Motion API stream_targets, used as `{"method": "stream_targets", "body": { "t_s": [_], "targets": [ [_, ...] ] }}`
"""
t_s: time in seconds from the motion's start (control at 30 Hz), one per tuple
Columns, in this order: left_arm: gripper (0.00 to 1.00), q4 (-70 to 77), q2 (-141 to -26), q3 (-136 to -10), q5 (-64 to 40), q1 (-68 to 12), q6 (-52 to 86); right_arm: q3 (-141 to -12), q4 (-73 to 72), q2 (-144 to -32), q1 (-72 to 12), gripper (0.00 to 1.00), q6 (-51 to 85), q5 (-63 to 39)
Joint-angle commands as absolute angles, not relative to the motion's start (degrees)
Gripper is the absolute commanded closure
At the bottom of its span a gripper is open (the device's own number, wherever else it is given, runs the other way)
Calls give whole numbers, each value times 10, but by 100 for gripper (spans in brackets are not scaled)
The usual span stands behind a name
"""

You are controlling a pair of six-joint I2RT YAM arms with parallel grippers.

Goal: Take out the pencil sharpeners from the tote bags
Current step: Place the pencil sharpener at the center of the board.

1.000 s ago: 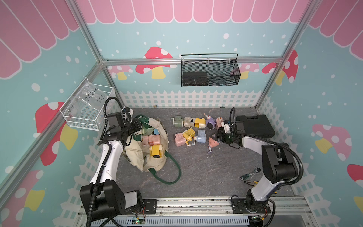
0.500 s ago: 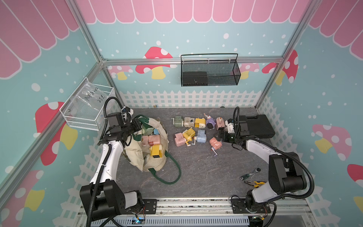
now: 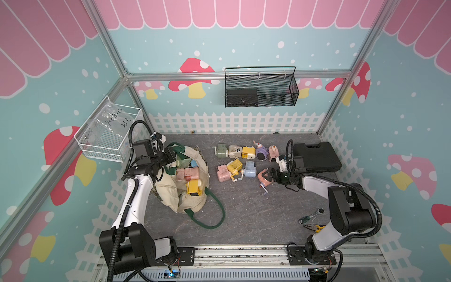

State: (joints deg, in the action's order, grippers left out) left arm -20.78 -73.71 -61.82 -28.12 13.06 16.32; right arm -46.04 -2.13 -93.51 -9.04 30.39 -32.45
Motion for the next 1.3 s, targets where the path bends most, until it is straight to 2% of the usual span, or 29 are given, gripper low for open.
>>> {"method": "stream_targets", "body": {
  "t_s": [0.0,0.1,0.3,0.4,0.47,0.67,0.73,0.87,1.1,1.27],
  "targets": [
    [100,-178,-721,-631,-298,131,169,-473,-57,-947,-106,8,332,-375],
    [100,-178,-721,-632,-298,131,168,-475,-52,-937,-108,8,328,-357],
    [100,-178,-720,-632,-300,132,169,-489,27,-866,-111,6,261,-186],
    [100,-178,-721,-634,-301,131,170,-483,10,-811,-123,10,244,-205],
    [100,-178,-722,-634,-301,131,170,-481,-13,-781,-154,13,238,-224],
    [100,-180,-724,-633,-295,131,169,-483,-102,-752,-324,21,231,-259],
    [100,-181,-724,-633,-295,131,170,-492,-124,-762,-387,25,221,-254],
    [100,-180,-723,-634,-296,132,171,-530,-117,-815,-496,25,173,-176],
    [100,-180,-724,-634,-296,131,171,-623,-116,-950,-585,30,145,-164],
    [100,-180,-723,-634,-297,130,172,-728,-79,-1053,-608,32,136,-152]
  ]
}}
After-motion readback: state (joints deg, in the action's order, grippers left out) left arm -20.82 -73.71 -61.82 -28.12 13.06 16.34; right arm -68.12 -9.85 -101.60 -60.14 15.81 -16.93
